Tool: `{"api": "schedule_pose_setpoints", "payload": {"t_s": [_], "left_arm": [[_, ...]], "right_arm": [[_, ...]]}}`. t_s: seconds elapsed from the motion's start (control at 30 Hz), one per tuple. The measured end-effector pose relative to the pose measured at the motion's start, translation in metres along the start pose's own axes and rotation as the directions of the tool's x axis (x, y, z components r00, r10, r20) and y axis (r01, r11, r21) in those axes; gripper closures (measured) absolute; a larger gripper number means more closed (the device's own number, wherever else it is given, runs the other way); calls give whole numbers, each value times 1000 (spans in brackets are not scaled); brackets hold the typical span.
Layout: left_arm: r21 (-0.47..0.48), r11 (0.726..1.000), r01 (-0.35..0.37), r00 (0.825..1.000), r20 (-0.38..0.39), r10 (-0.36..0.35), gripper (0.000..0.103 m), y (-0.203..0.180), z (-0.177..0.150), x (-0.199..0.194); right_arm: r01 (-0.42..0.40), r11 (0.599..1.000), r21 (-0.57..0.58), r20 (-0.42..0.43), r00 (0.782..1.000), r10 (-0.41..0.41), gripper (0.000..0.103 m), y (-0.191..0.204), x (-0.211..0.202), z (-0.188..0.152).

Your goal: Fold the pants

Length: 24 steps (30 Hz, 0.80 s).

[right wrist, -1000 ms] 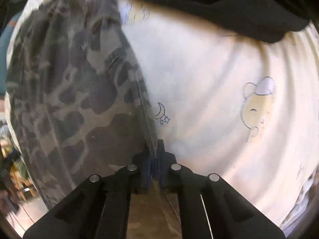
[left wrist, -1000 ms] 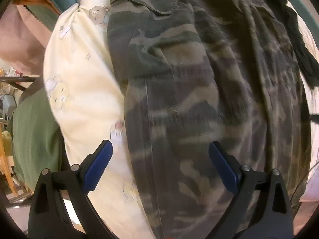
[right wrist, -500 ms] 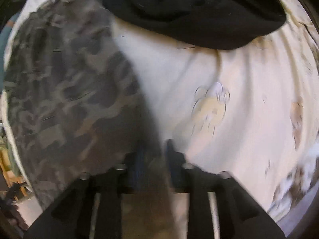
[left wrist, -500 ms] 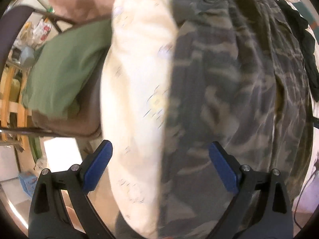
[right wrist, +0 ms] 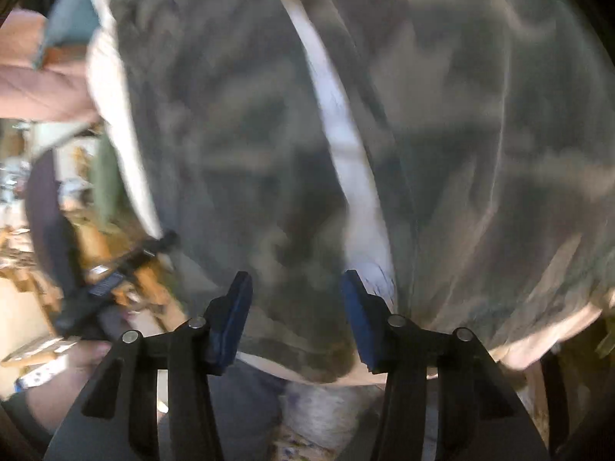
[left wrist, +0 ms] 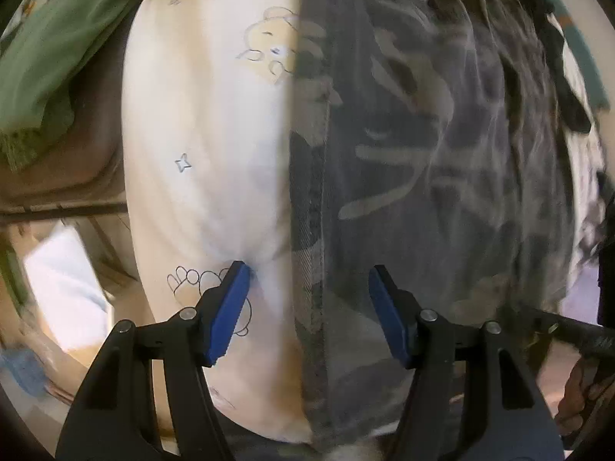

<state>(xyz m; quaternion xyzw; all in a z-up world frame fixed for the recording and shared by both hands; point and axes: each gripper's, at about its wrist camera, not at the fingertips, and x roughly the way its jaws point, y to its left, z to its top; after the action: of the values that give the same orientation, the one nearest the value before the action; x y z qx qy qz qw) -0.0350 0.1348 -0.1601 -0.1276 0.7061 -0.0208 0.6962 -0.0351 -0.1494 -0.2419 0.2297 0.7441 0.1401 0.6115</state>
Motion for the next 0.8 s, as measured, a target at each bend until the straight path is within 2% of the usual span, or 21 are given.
{"api": "schedule_pose_setpoints", "payload": {"t_s": [0.03,0.07,0.1,0.13,0.17,0.27,0.3,0.4,0.5,0.53,0.6,0.63,0.7,0.73,0.77,0.8], "left_arm": [[6,1000,-15,1000,9,15,51,-6,-1,4],[-2,1000,-22,1000,17,22,68,-6,-2,4],[-17,999,-30,999,21,31,79,-5,-3,3],[-35,999,-21,1000,20,22,97,-4,-5,1],[-49,999,19,1000,15,-18,100,-3,-6,-3],[-21,1000,-6,998,63,7,101,-9,-11,-31],[-30,999,13,997,78,-11,101,-10,-15,-44],[-7,1000,1,998,59,0,102,-16,-24,-53],[44,997,-62,998,0,62,102,-20,-30,-34],[40,995,-93,996,-15,93,102,-20,-28,-24],[29,989,-148,986,-74,150,96,-18,-20,-7],[25,988,-150,982,-113,152,95,-18,-14,-3],[14,994,-111,985,-132,112,77,-18,0,-11],[17,996,-89,989,-116,91,52,-18,9,-22],[26,996,-86,993,-81,87,37,-18,18,-34],[48,994,-94,995,-30,96,35,-17,33,-49]], "right_arm": [[53,999,-9,-24,998,-53,53,-1,12,0],[82,997,-1,-44,996,-82,54,-6,23,-5],[62,998,16,-36,997,-62,54,-8,27,-4],[47,999,20,-24,999,-47,63,-8,26,-3],[31,999,10,-22,999,-31,99,-7,23,-4],[-43,999,8,-6,999,43,98,-3,5,-11],[-73,997,2,7,997,73,98,0,-4,-14],[-82,997,3,30,996,82,98,-1,-21,-20],[-20,1000,2,14,1000,20,98,-13,4,-23],[0,1000,2,-15,1000,0,98,-19,19,-19],[-8,1000,14,-43,999,9,97,-26,35,-6],[-6,1000,21,-49,999,7,97,-27,37,-1],[-5,999,41,-84,996,8,93,-25,33,7],[-3,1000,25,-99,995,6,90,-23,27,7],[1,1000,-1,-103,995,-1,86,-23,16,7],[8,1000,-18,-98,995,-10,82,-8,15,9]]}}
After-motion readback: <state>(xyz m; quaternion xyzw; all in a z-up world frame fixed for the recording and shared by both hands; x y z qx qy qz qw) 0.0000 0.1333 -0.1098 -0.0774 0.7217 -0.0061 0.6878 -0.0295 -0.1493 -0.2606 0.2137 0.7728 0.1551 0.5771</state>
